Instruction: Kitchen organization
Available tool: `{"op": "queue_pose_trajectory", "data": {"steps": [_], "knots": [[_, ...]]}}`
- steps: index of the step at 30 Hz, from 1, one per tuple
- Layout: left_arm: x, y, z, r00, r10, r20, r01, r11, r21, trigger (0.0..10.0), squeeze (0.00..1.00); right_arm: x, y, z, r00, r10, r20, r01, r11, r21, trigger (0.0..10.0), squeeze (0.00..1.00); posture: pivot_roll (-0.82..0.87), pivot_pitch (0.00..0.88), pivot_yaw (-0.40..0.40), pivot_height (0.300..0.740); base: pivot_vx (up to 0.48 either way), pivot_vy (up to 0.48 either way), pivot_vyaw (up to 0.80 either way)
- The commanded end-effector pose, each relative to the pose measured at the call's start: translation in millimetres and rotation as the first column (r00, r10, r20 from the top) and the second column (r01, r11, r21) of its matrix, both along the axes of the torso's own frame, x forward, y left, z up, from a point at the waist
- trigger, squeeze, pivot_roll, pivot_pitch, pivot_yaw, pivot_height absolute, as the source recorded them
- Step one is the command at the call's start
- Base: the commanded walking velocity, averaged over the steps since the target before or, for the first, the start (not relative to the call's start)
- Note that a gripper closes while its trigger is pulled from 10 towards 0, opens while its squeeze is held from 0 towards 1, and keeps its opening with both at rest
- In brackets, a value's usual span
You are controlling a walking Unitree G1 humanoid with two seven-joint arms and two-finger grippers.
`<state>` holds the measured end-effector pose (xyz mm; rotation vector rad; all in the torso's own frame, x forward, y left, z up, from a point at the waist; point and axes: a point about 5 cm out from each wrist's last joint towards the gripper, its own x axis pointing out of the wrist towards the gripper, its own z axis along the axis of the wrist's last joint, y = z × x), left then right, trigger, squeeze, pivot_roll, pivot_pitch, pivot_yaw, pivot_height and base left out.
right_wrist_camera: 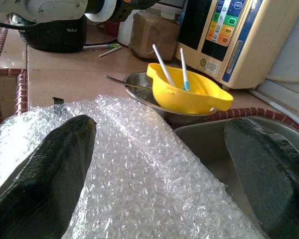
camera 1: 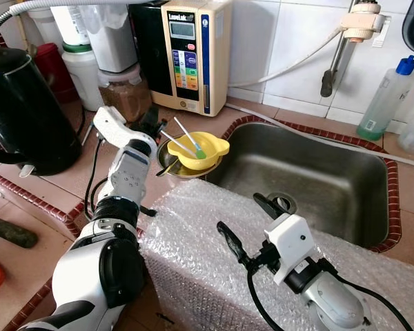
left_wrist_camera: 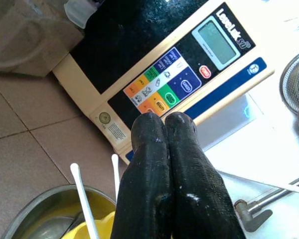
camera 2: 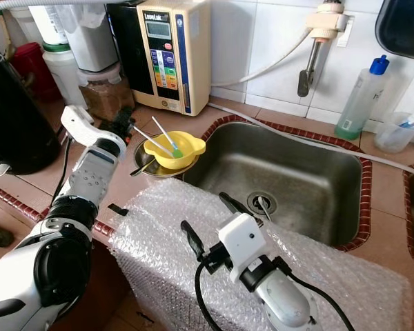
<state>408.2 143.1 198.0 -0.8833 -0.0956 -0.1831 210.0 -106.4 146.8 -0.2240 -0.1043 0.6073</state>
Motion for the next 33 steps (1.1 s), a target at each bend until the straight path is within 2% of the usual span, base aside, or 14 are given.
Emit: {"op": "queue_pose_trajectory", "data": {"steps": [1,2,3,4,5,8,13,23,25,26,27,28,29,33], "knots": [[0.5,-0.1,5,1.000,-0.017,0.021,0.015,0.996,0.090,0.0,0.00,1.8,-1.0,2,1.000,-0.006,0.012,0.006,1.000,0.000,10.0,0.16,0.00,0.000,0.070,0.740,0.000,0.000,0.00],[0.2,-0.6,3,1.000,-0.014,0.012,0.012,0.992,0.122,0.0,0.00,1.8,-1.0,2,1.000,-0.007,0.012,0.007,1.000,0.000,10.0,0.16,0.00,0.000,0.070,0.740,0.000,0.000,0.00],[0.0,-0.9,2,1.000,-0.011,0.005,0.010,0.990,0.141,3.4,0.00,2.0,-1.1,1,1.000,-0.007,0.012,0.007,1.000,-0.001,10.0,0.16,0.00,0.000,0.073,0.740,0.000,0.000,0.00],[-0.4,-1.7,-2,1.000,-0.014,-0.010,0.015,0.990,0.139,8.9,0.00,2.2,-1.2,1,1.000,-0.008,0.012,0.008,1.000,-0.002,10.0,0.16,0.00,0.000,0.073,0.740,0.000,0.000,0.00],[-1.3,-2.1,-6,1.000,-0.010,-0.022,0.013,0.987,0.157,10.0,1.00,2.4,-1.3,1,1.000,-0.009,0.013,0.009,1.000,-0.003,10.0,0.16,0.00,0.000,0.075,0.740,0.000,0.000,0.00],[-5.1,-5.9,-14,1.000,-0.021,-0.017,0.024,0.973,0.229,10.0,1.00,2.1,-1.8,0,1.000,-0.014,0.013,0.014,1.000,-0.008,10.0,0.16,-0.01,0.000,0.077,0.740,0.000,0.000,0.00],[-11.2,-13.0,-15,0.995,-0.083,0.049,0.059,0.924,0.378,10.0,1.00,1.0,-2.5,0,1.000,-0.018,0.013,0.018,1.000,-0.012,10.0,0.16,-0.01,0.000,0.074,0.740,0.000,0.000,0.00],[-22.7,-38.4,-5,0.965,-0.188,0.185,0.062,0.843,0.534,10.0,1.00,3.0,-1.6,-1,1.000,-0.014,0.015,0.014,1.000,-0.019,10.0,0.16,0.00,0.000,0.070,0.740,0.000,0.000,0.00],[-28.0,-46.9,-9,0.953,-0.230,0.196,0.074,0.806,0.587,10.0,1.00,3.3,-1.2,-2,1.000,-0.015,0.016,0.015,1.000,-0.020,10.0,0.16,0.00,0.000,0.074,0.740,0.000,0.000,0.00],[-31.7,-50.9,-15,0.950,-0.248,0.191,0.073,0.769,0.635,10.0,1.00,3.5,-1.0,-2,1.000,-0.017,0.018,0.017,1.000,-0.021,10.0,0.16,0.00,0.000,0.076,0.740,0.000,0.000,0.00],[-31.7,-50.9,-15,0.950,-0.248,0.191,0.073,0.769,0.635,10.0,1.00,3.5,-1.0,-2,1.000,-0.017,0.018,0.017,1.000,-0.021,10.0,0.16,0.00,0.000,0.076,0.740,0.000,0.000,0.00],[-33.2,-52.9,-23,0.955,-0.250,0.161,0.073,0.723,0.687,10.0,1.00,3.4,-1.1,-2,1.000,-0.019,0.019,0.020,1.000,-0.022,10.0,0.16,0.00,0.000,0.076,0.740,0.000,0.000,0.00],[-33.4,-53.5,-27,0.959,-0.247,0.141,0.077,0.701,0.709,10.0,1.00,3.4,-1.1,-2,1.000,-0.020,0.019,0.021,1.000,-0.023,10.0,0.16,0.00,0.000,0.076,0.740,0.000,0.000,0.00],[-32.6,-50.3,-34,0.977,-0.188,0.102,0.069,0.728,0.682,10.0,1.00,2.9,-0.7,-2,1.000,-0.022,0.019,0.022,0.999,-0.025,10.0,0.16,0.00,0.000,0.078,0.740,0.000,0.000,0.00]]}}
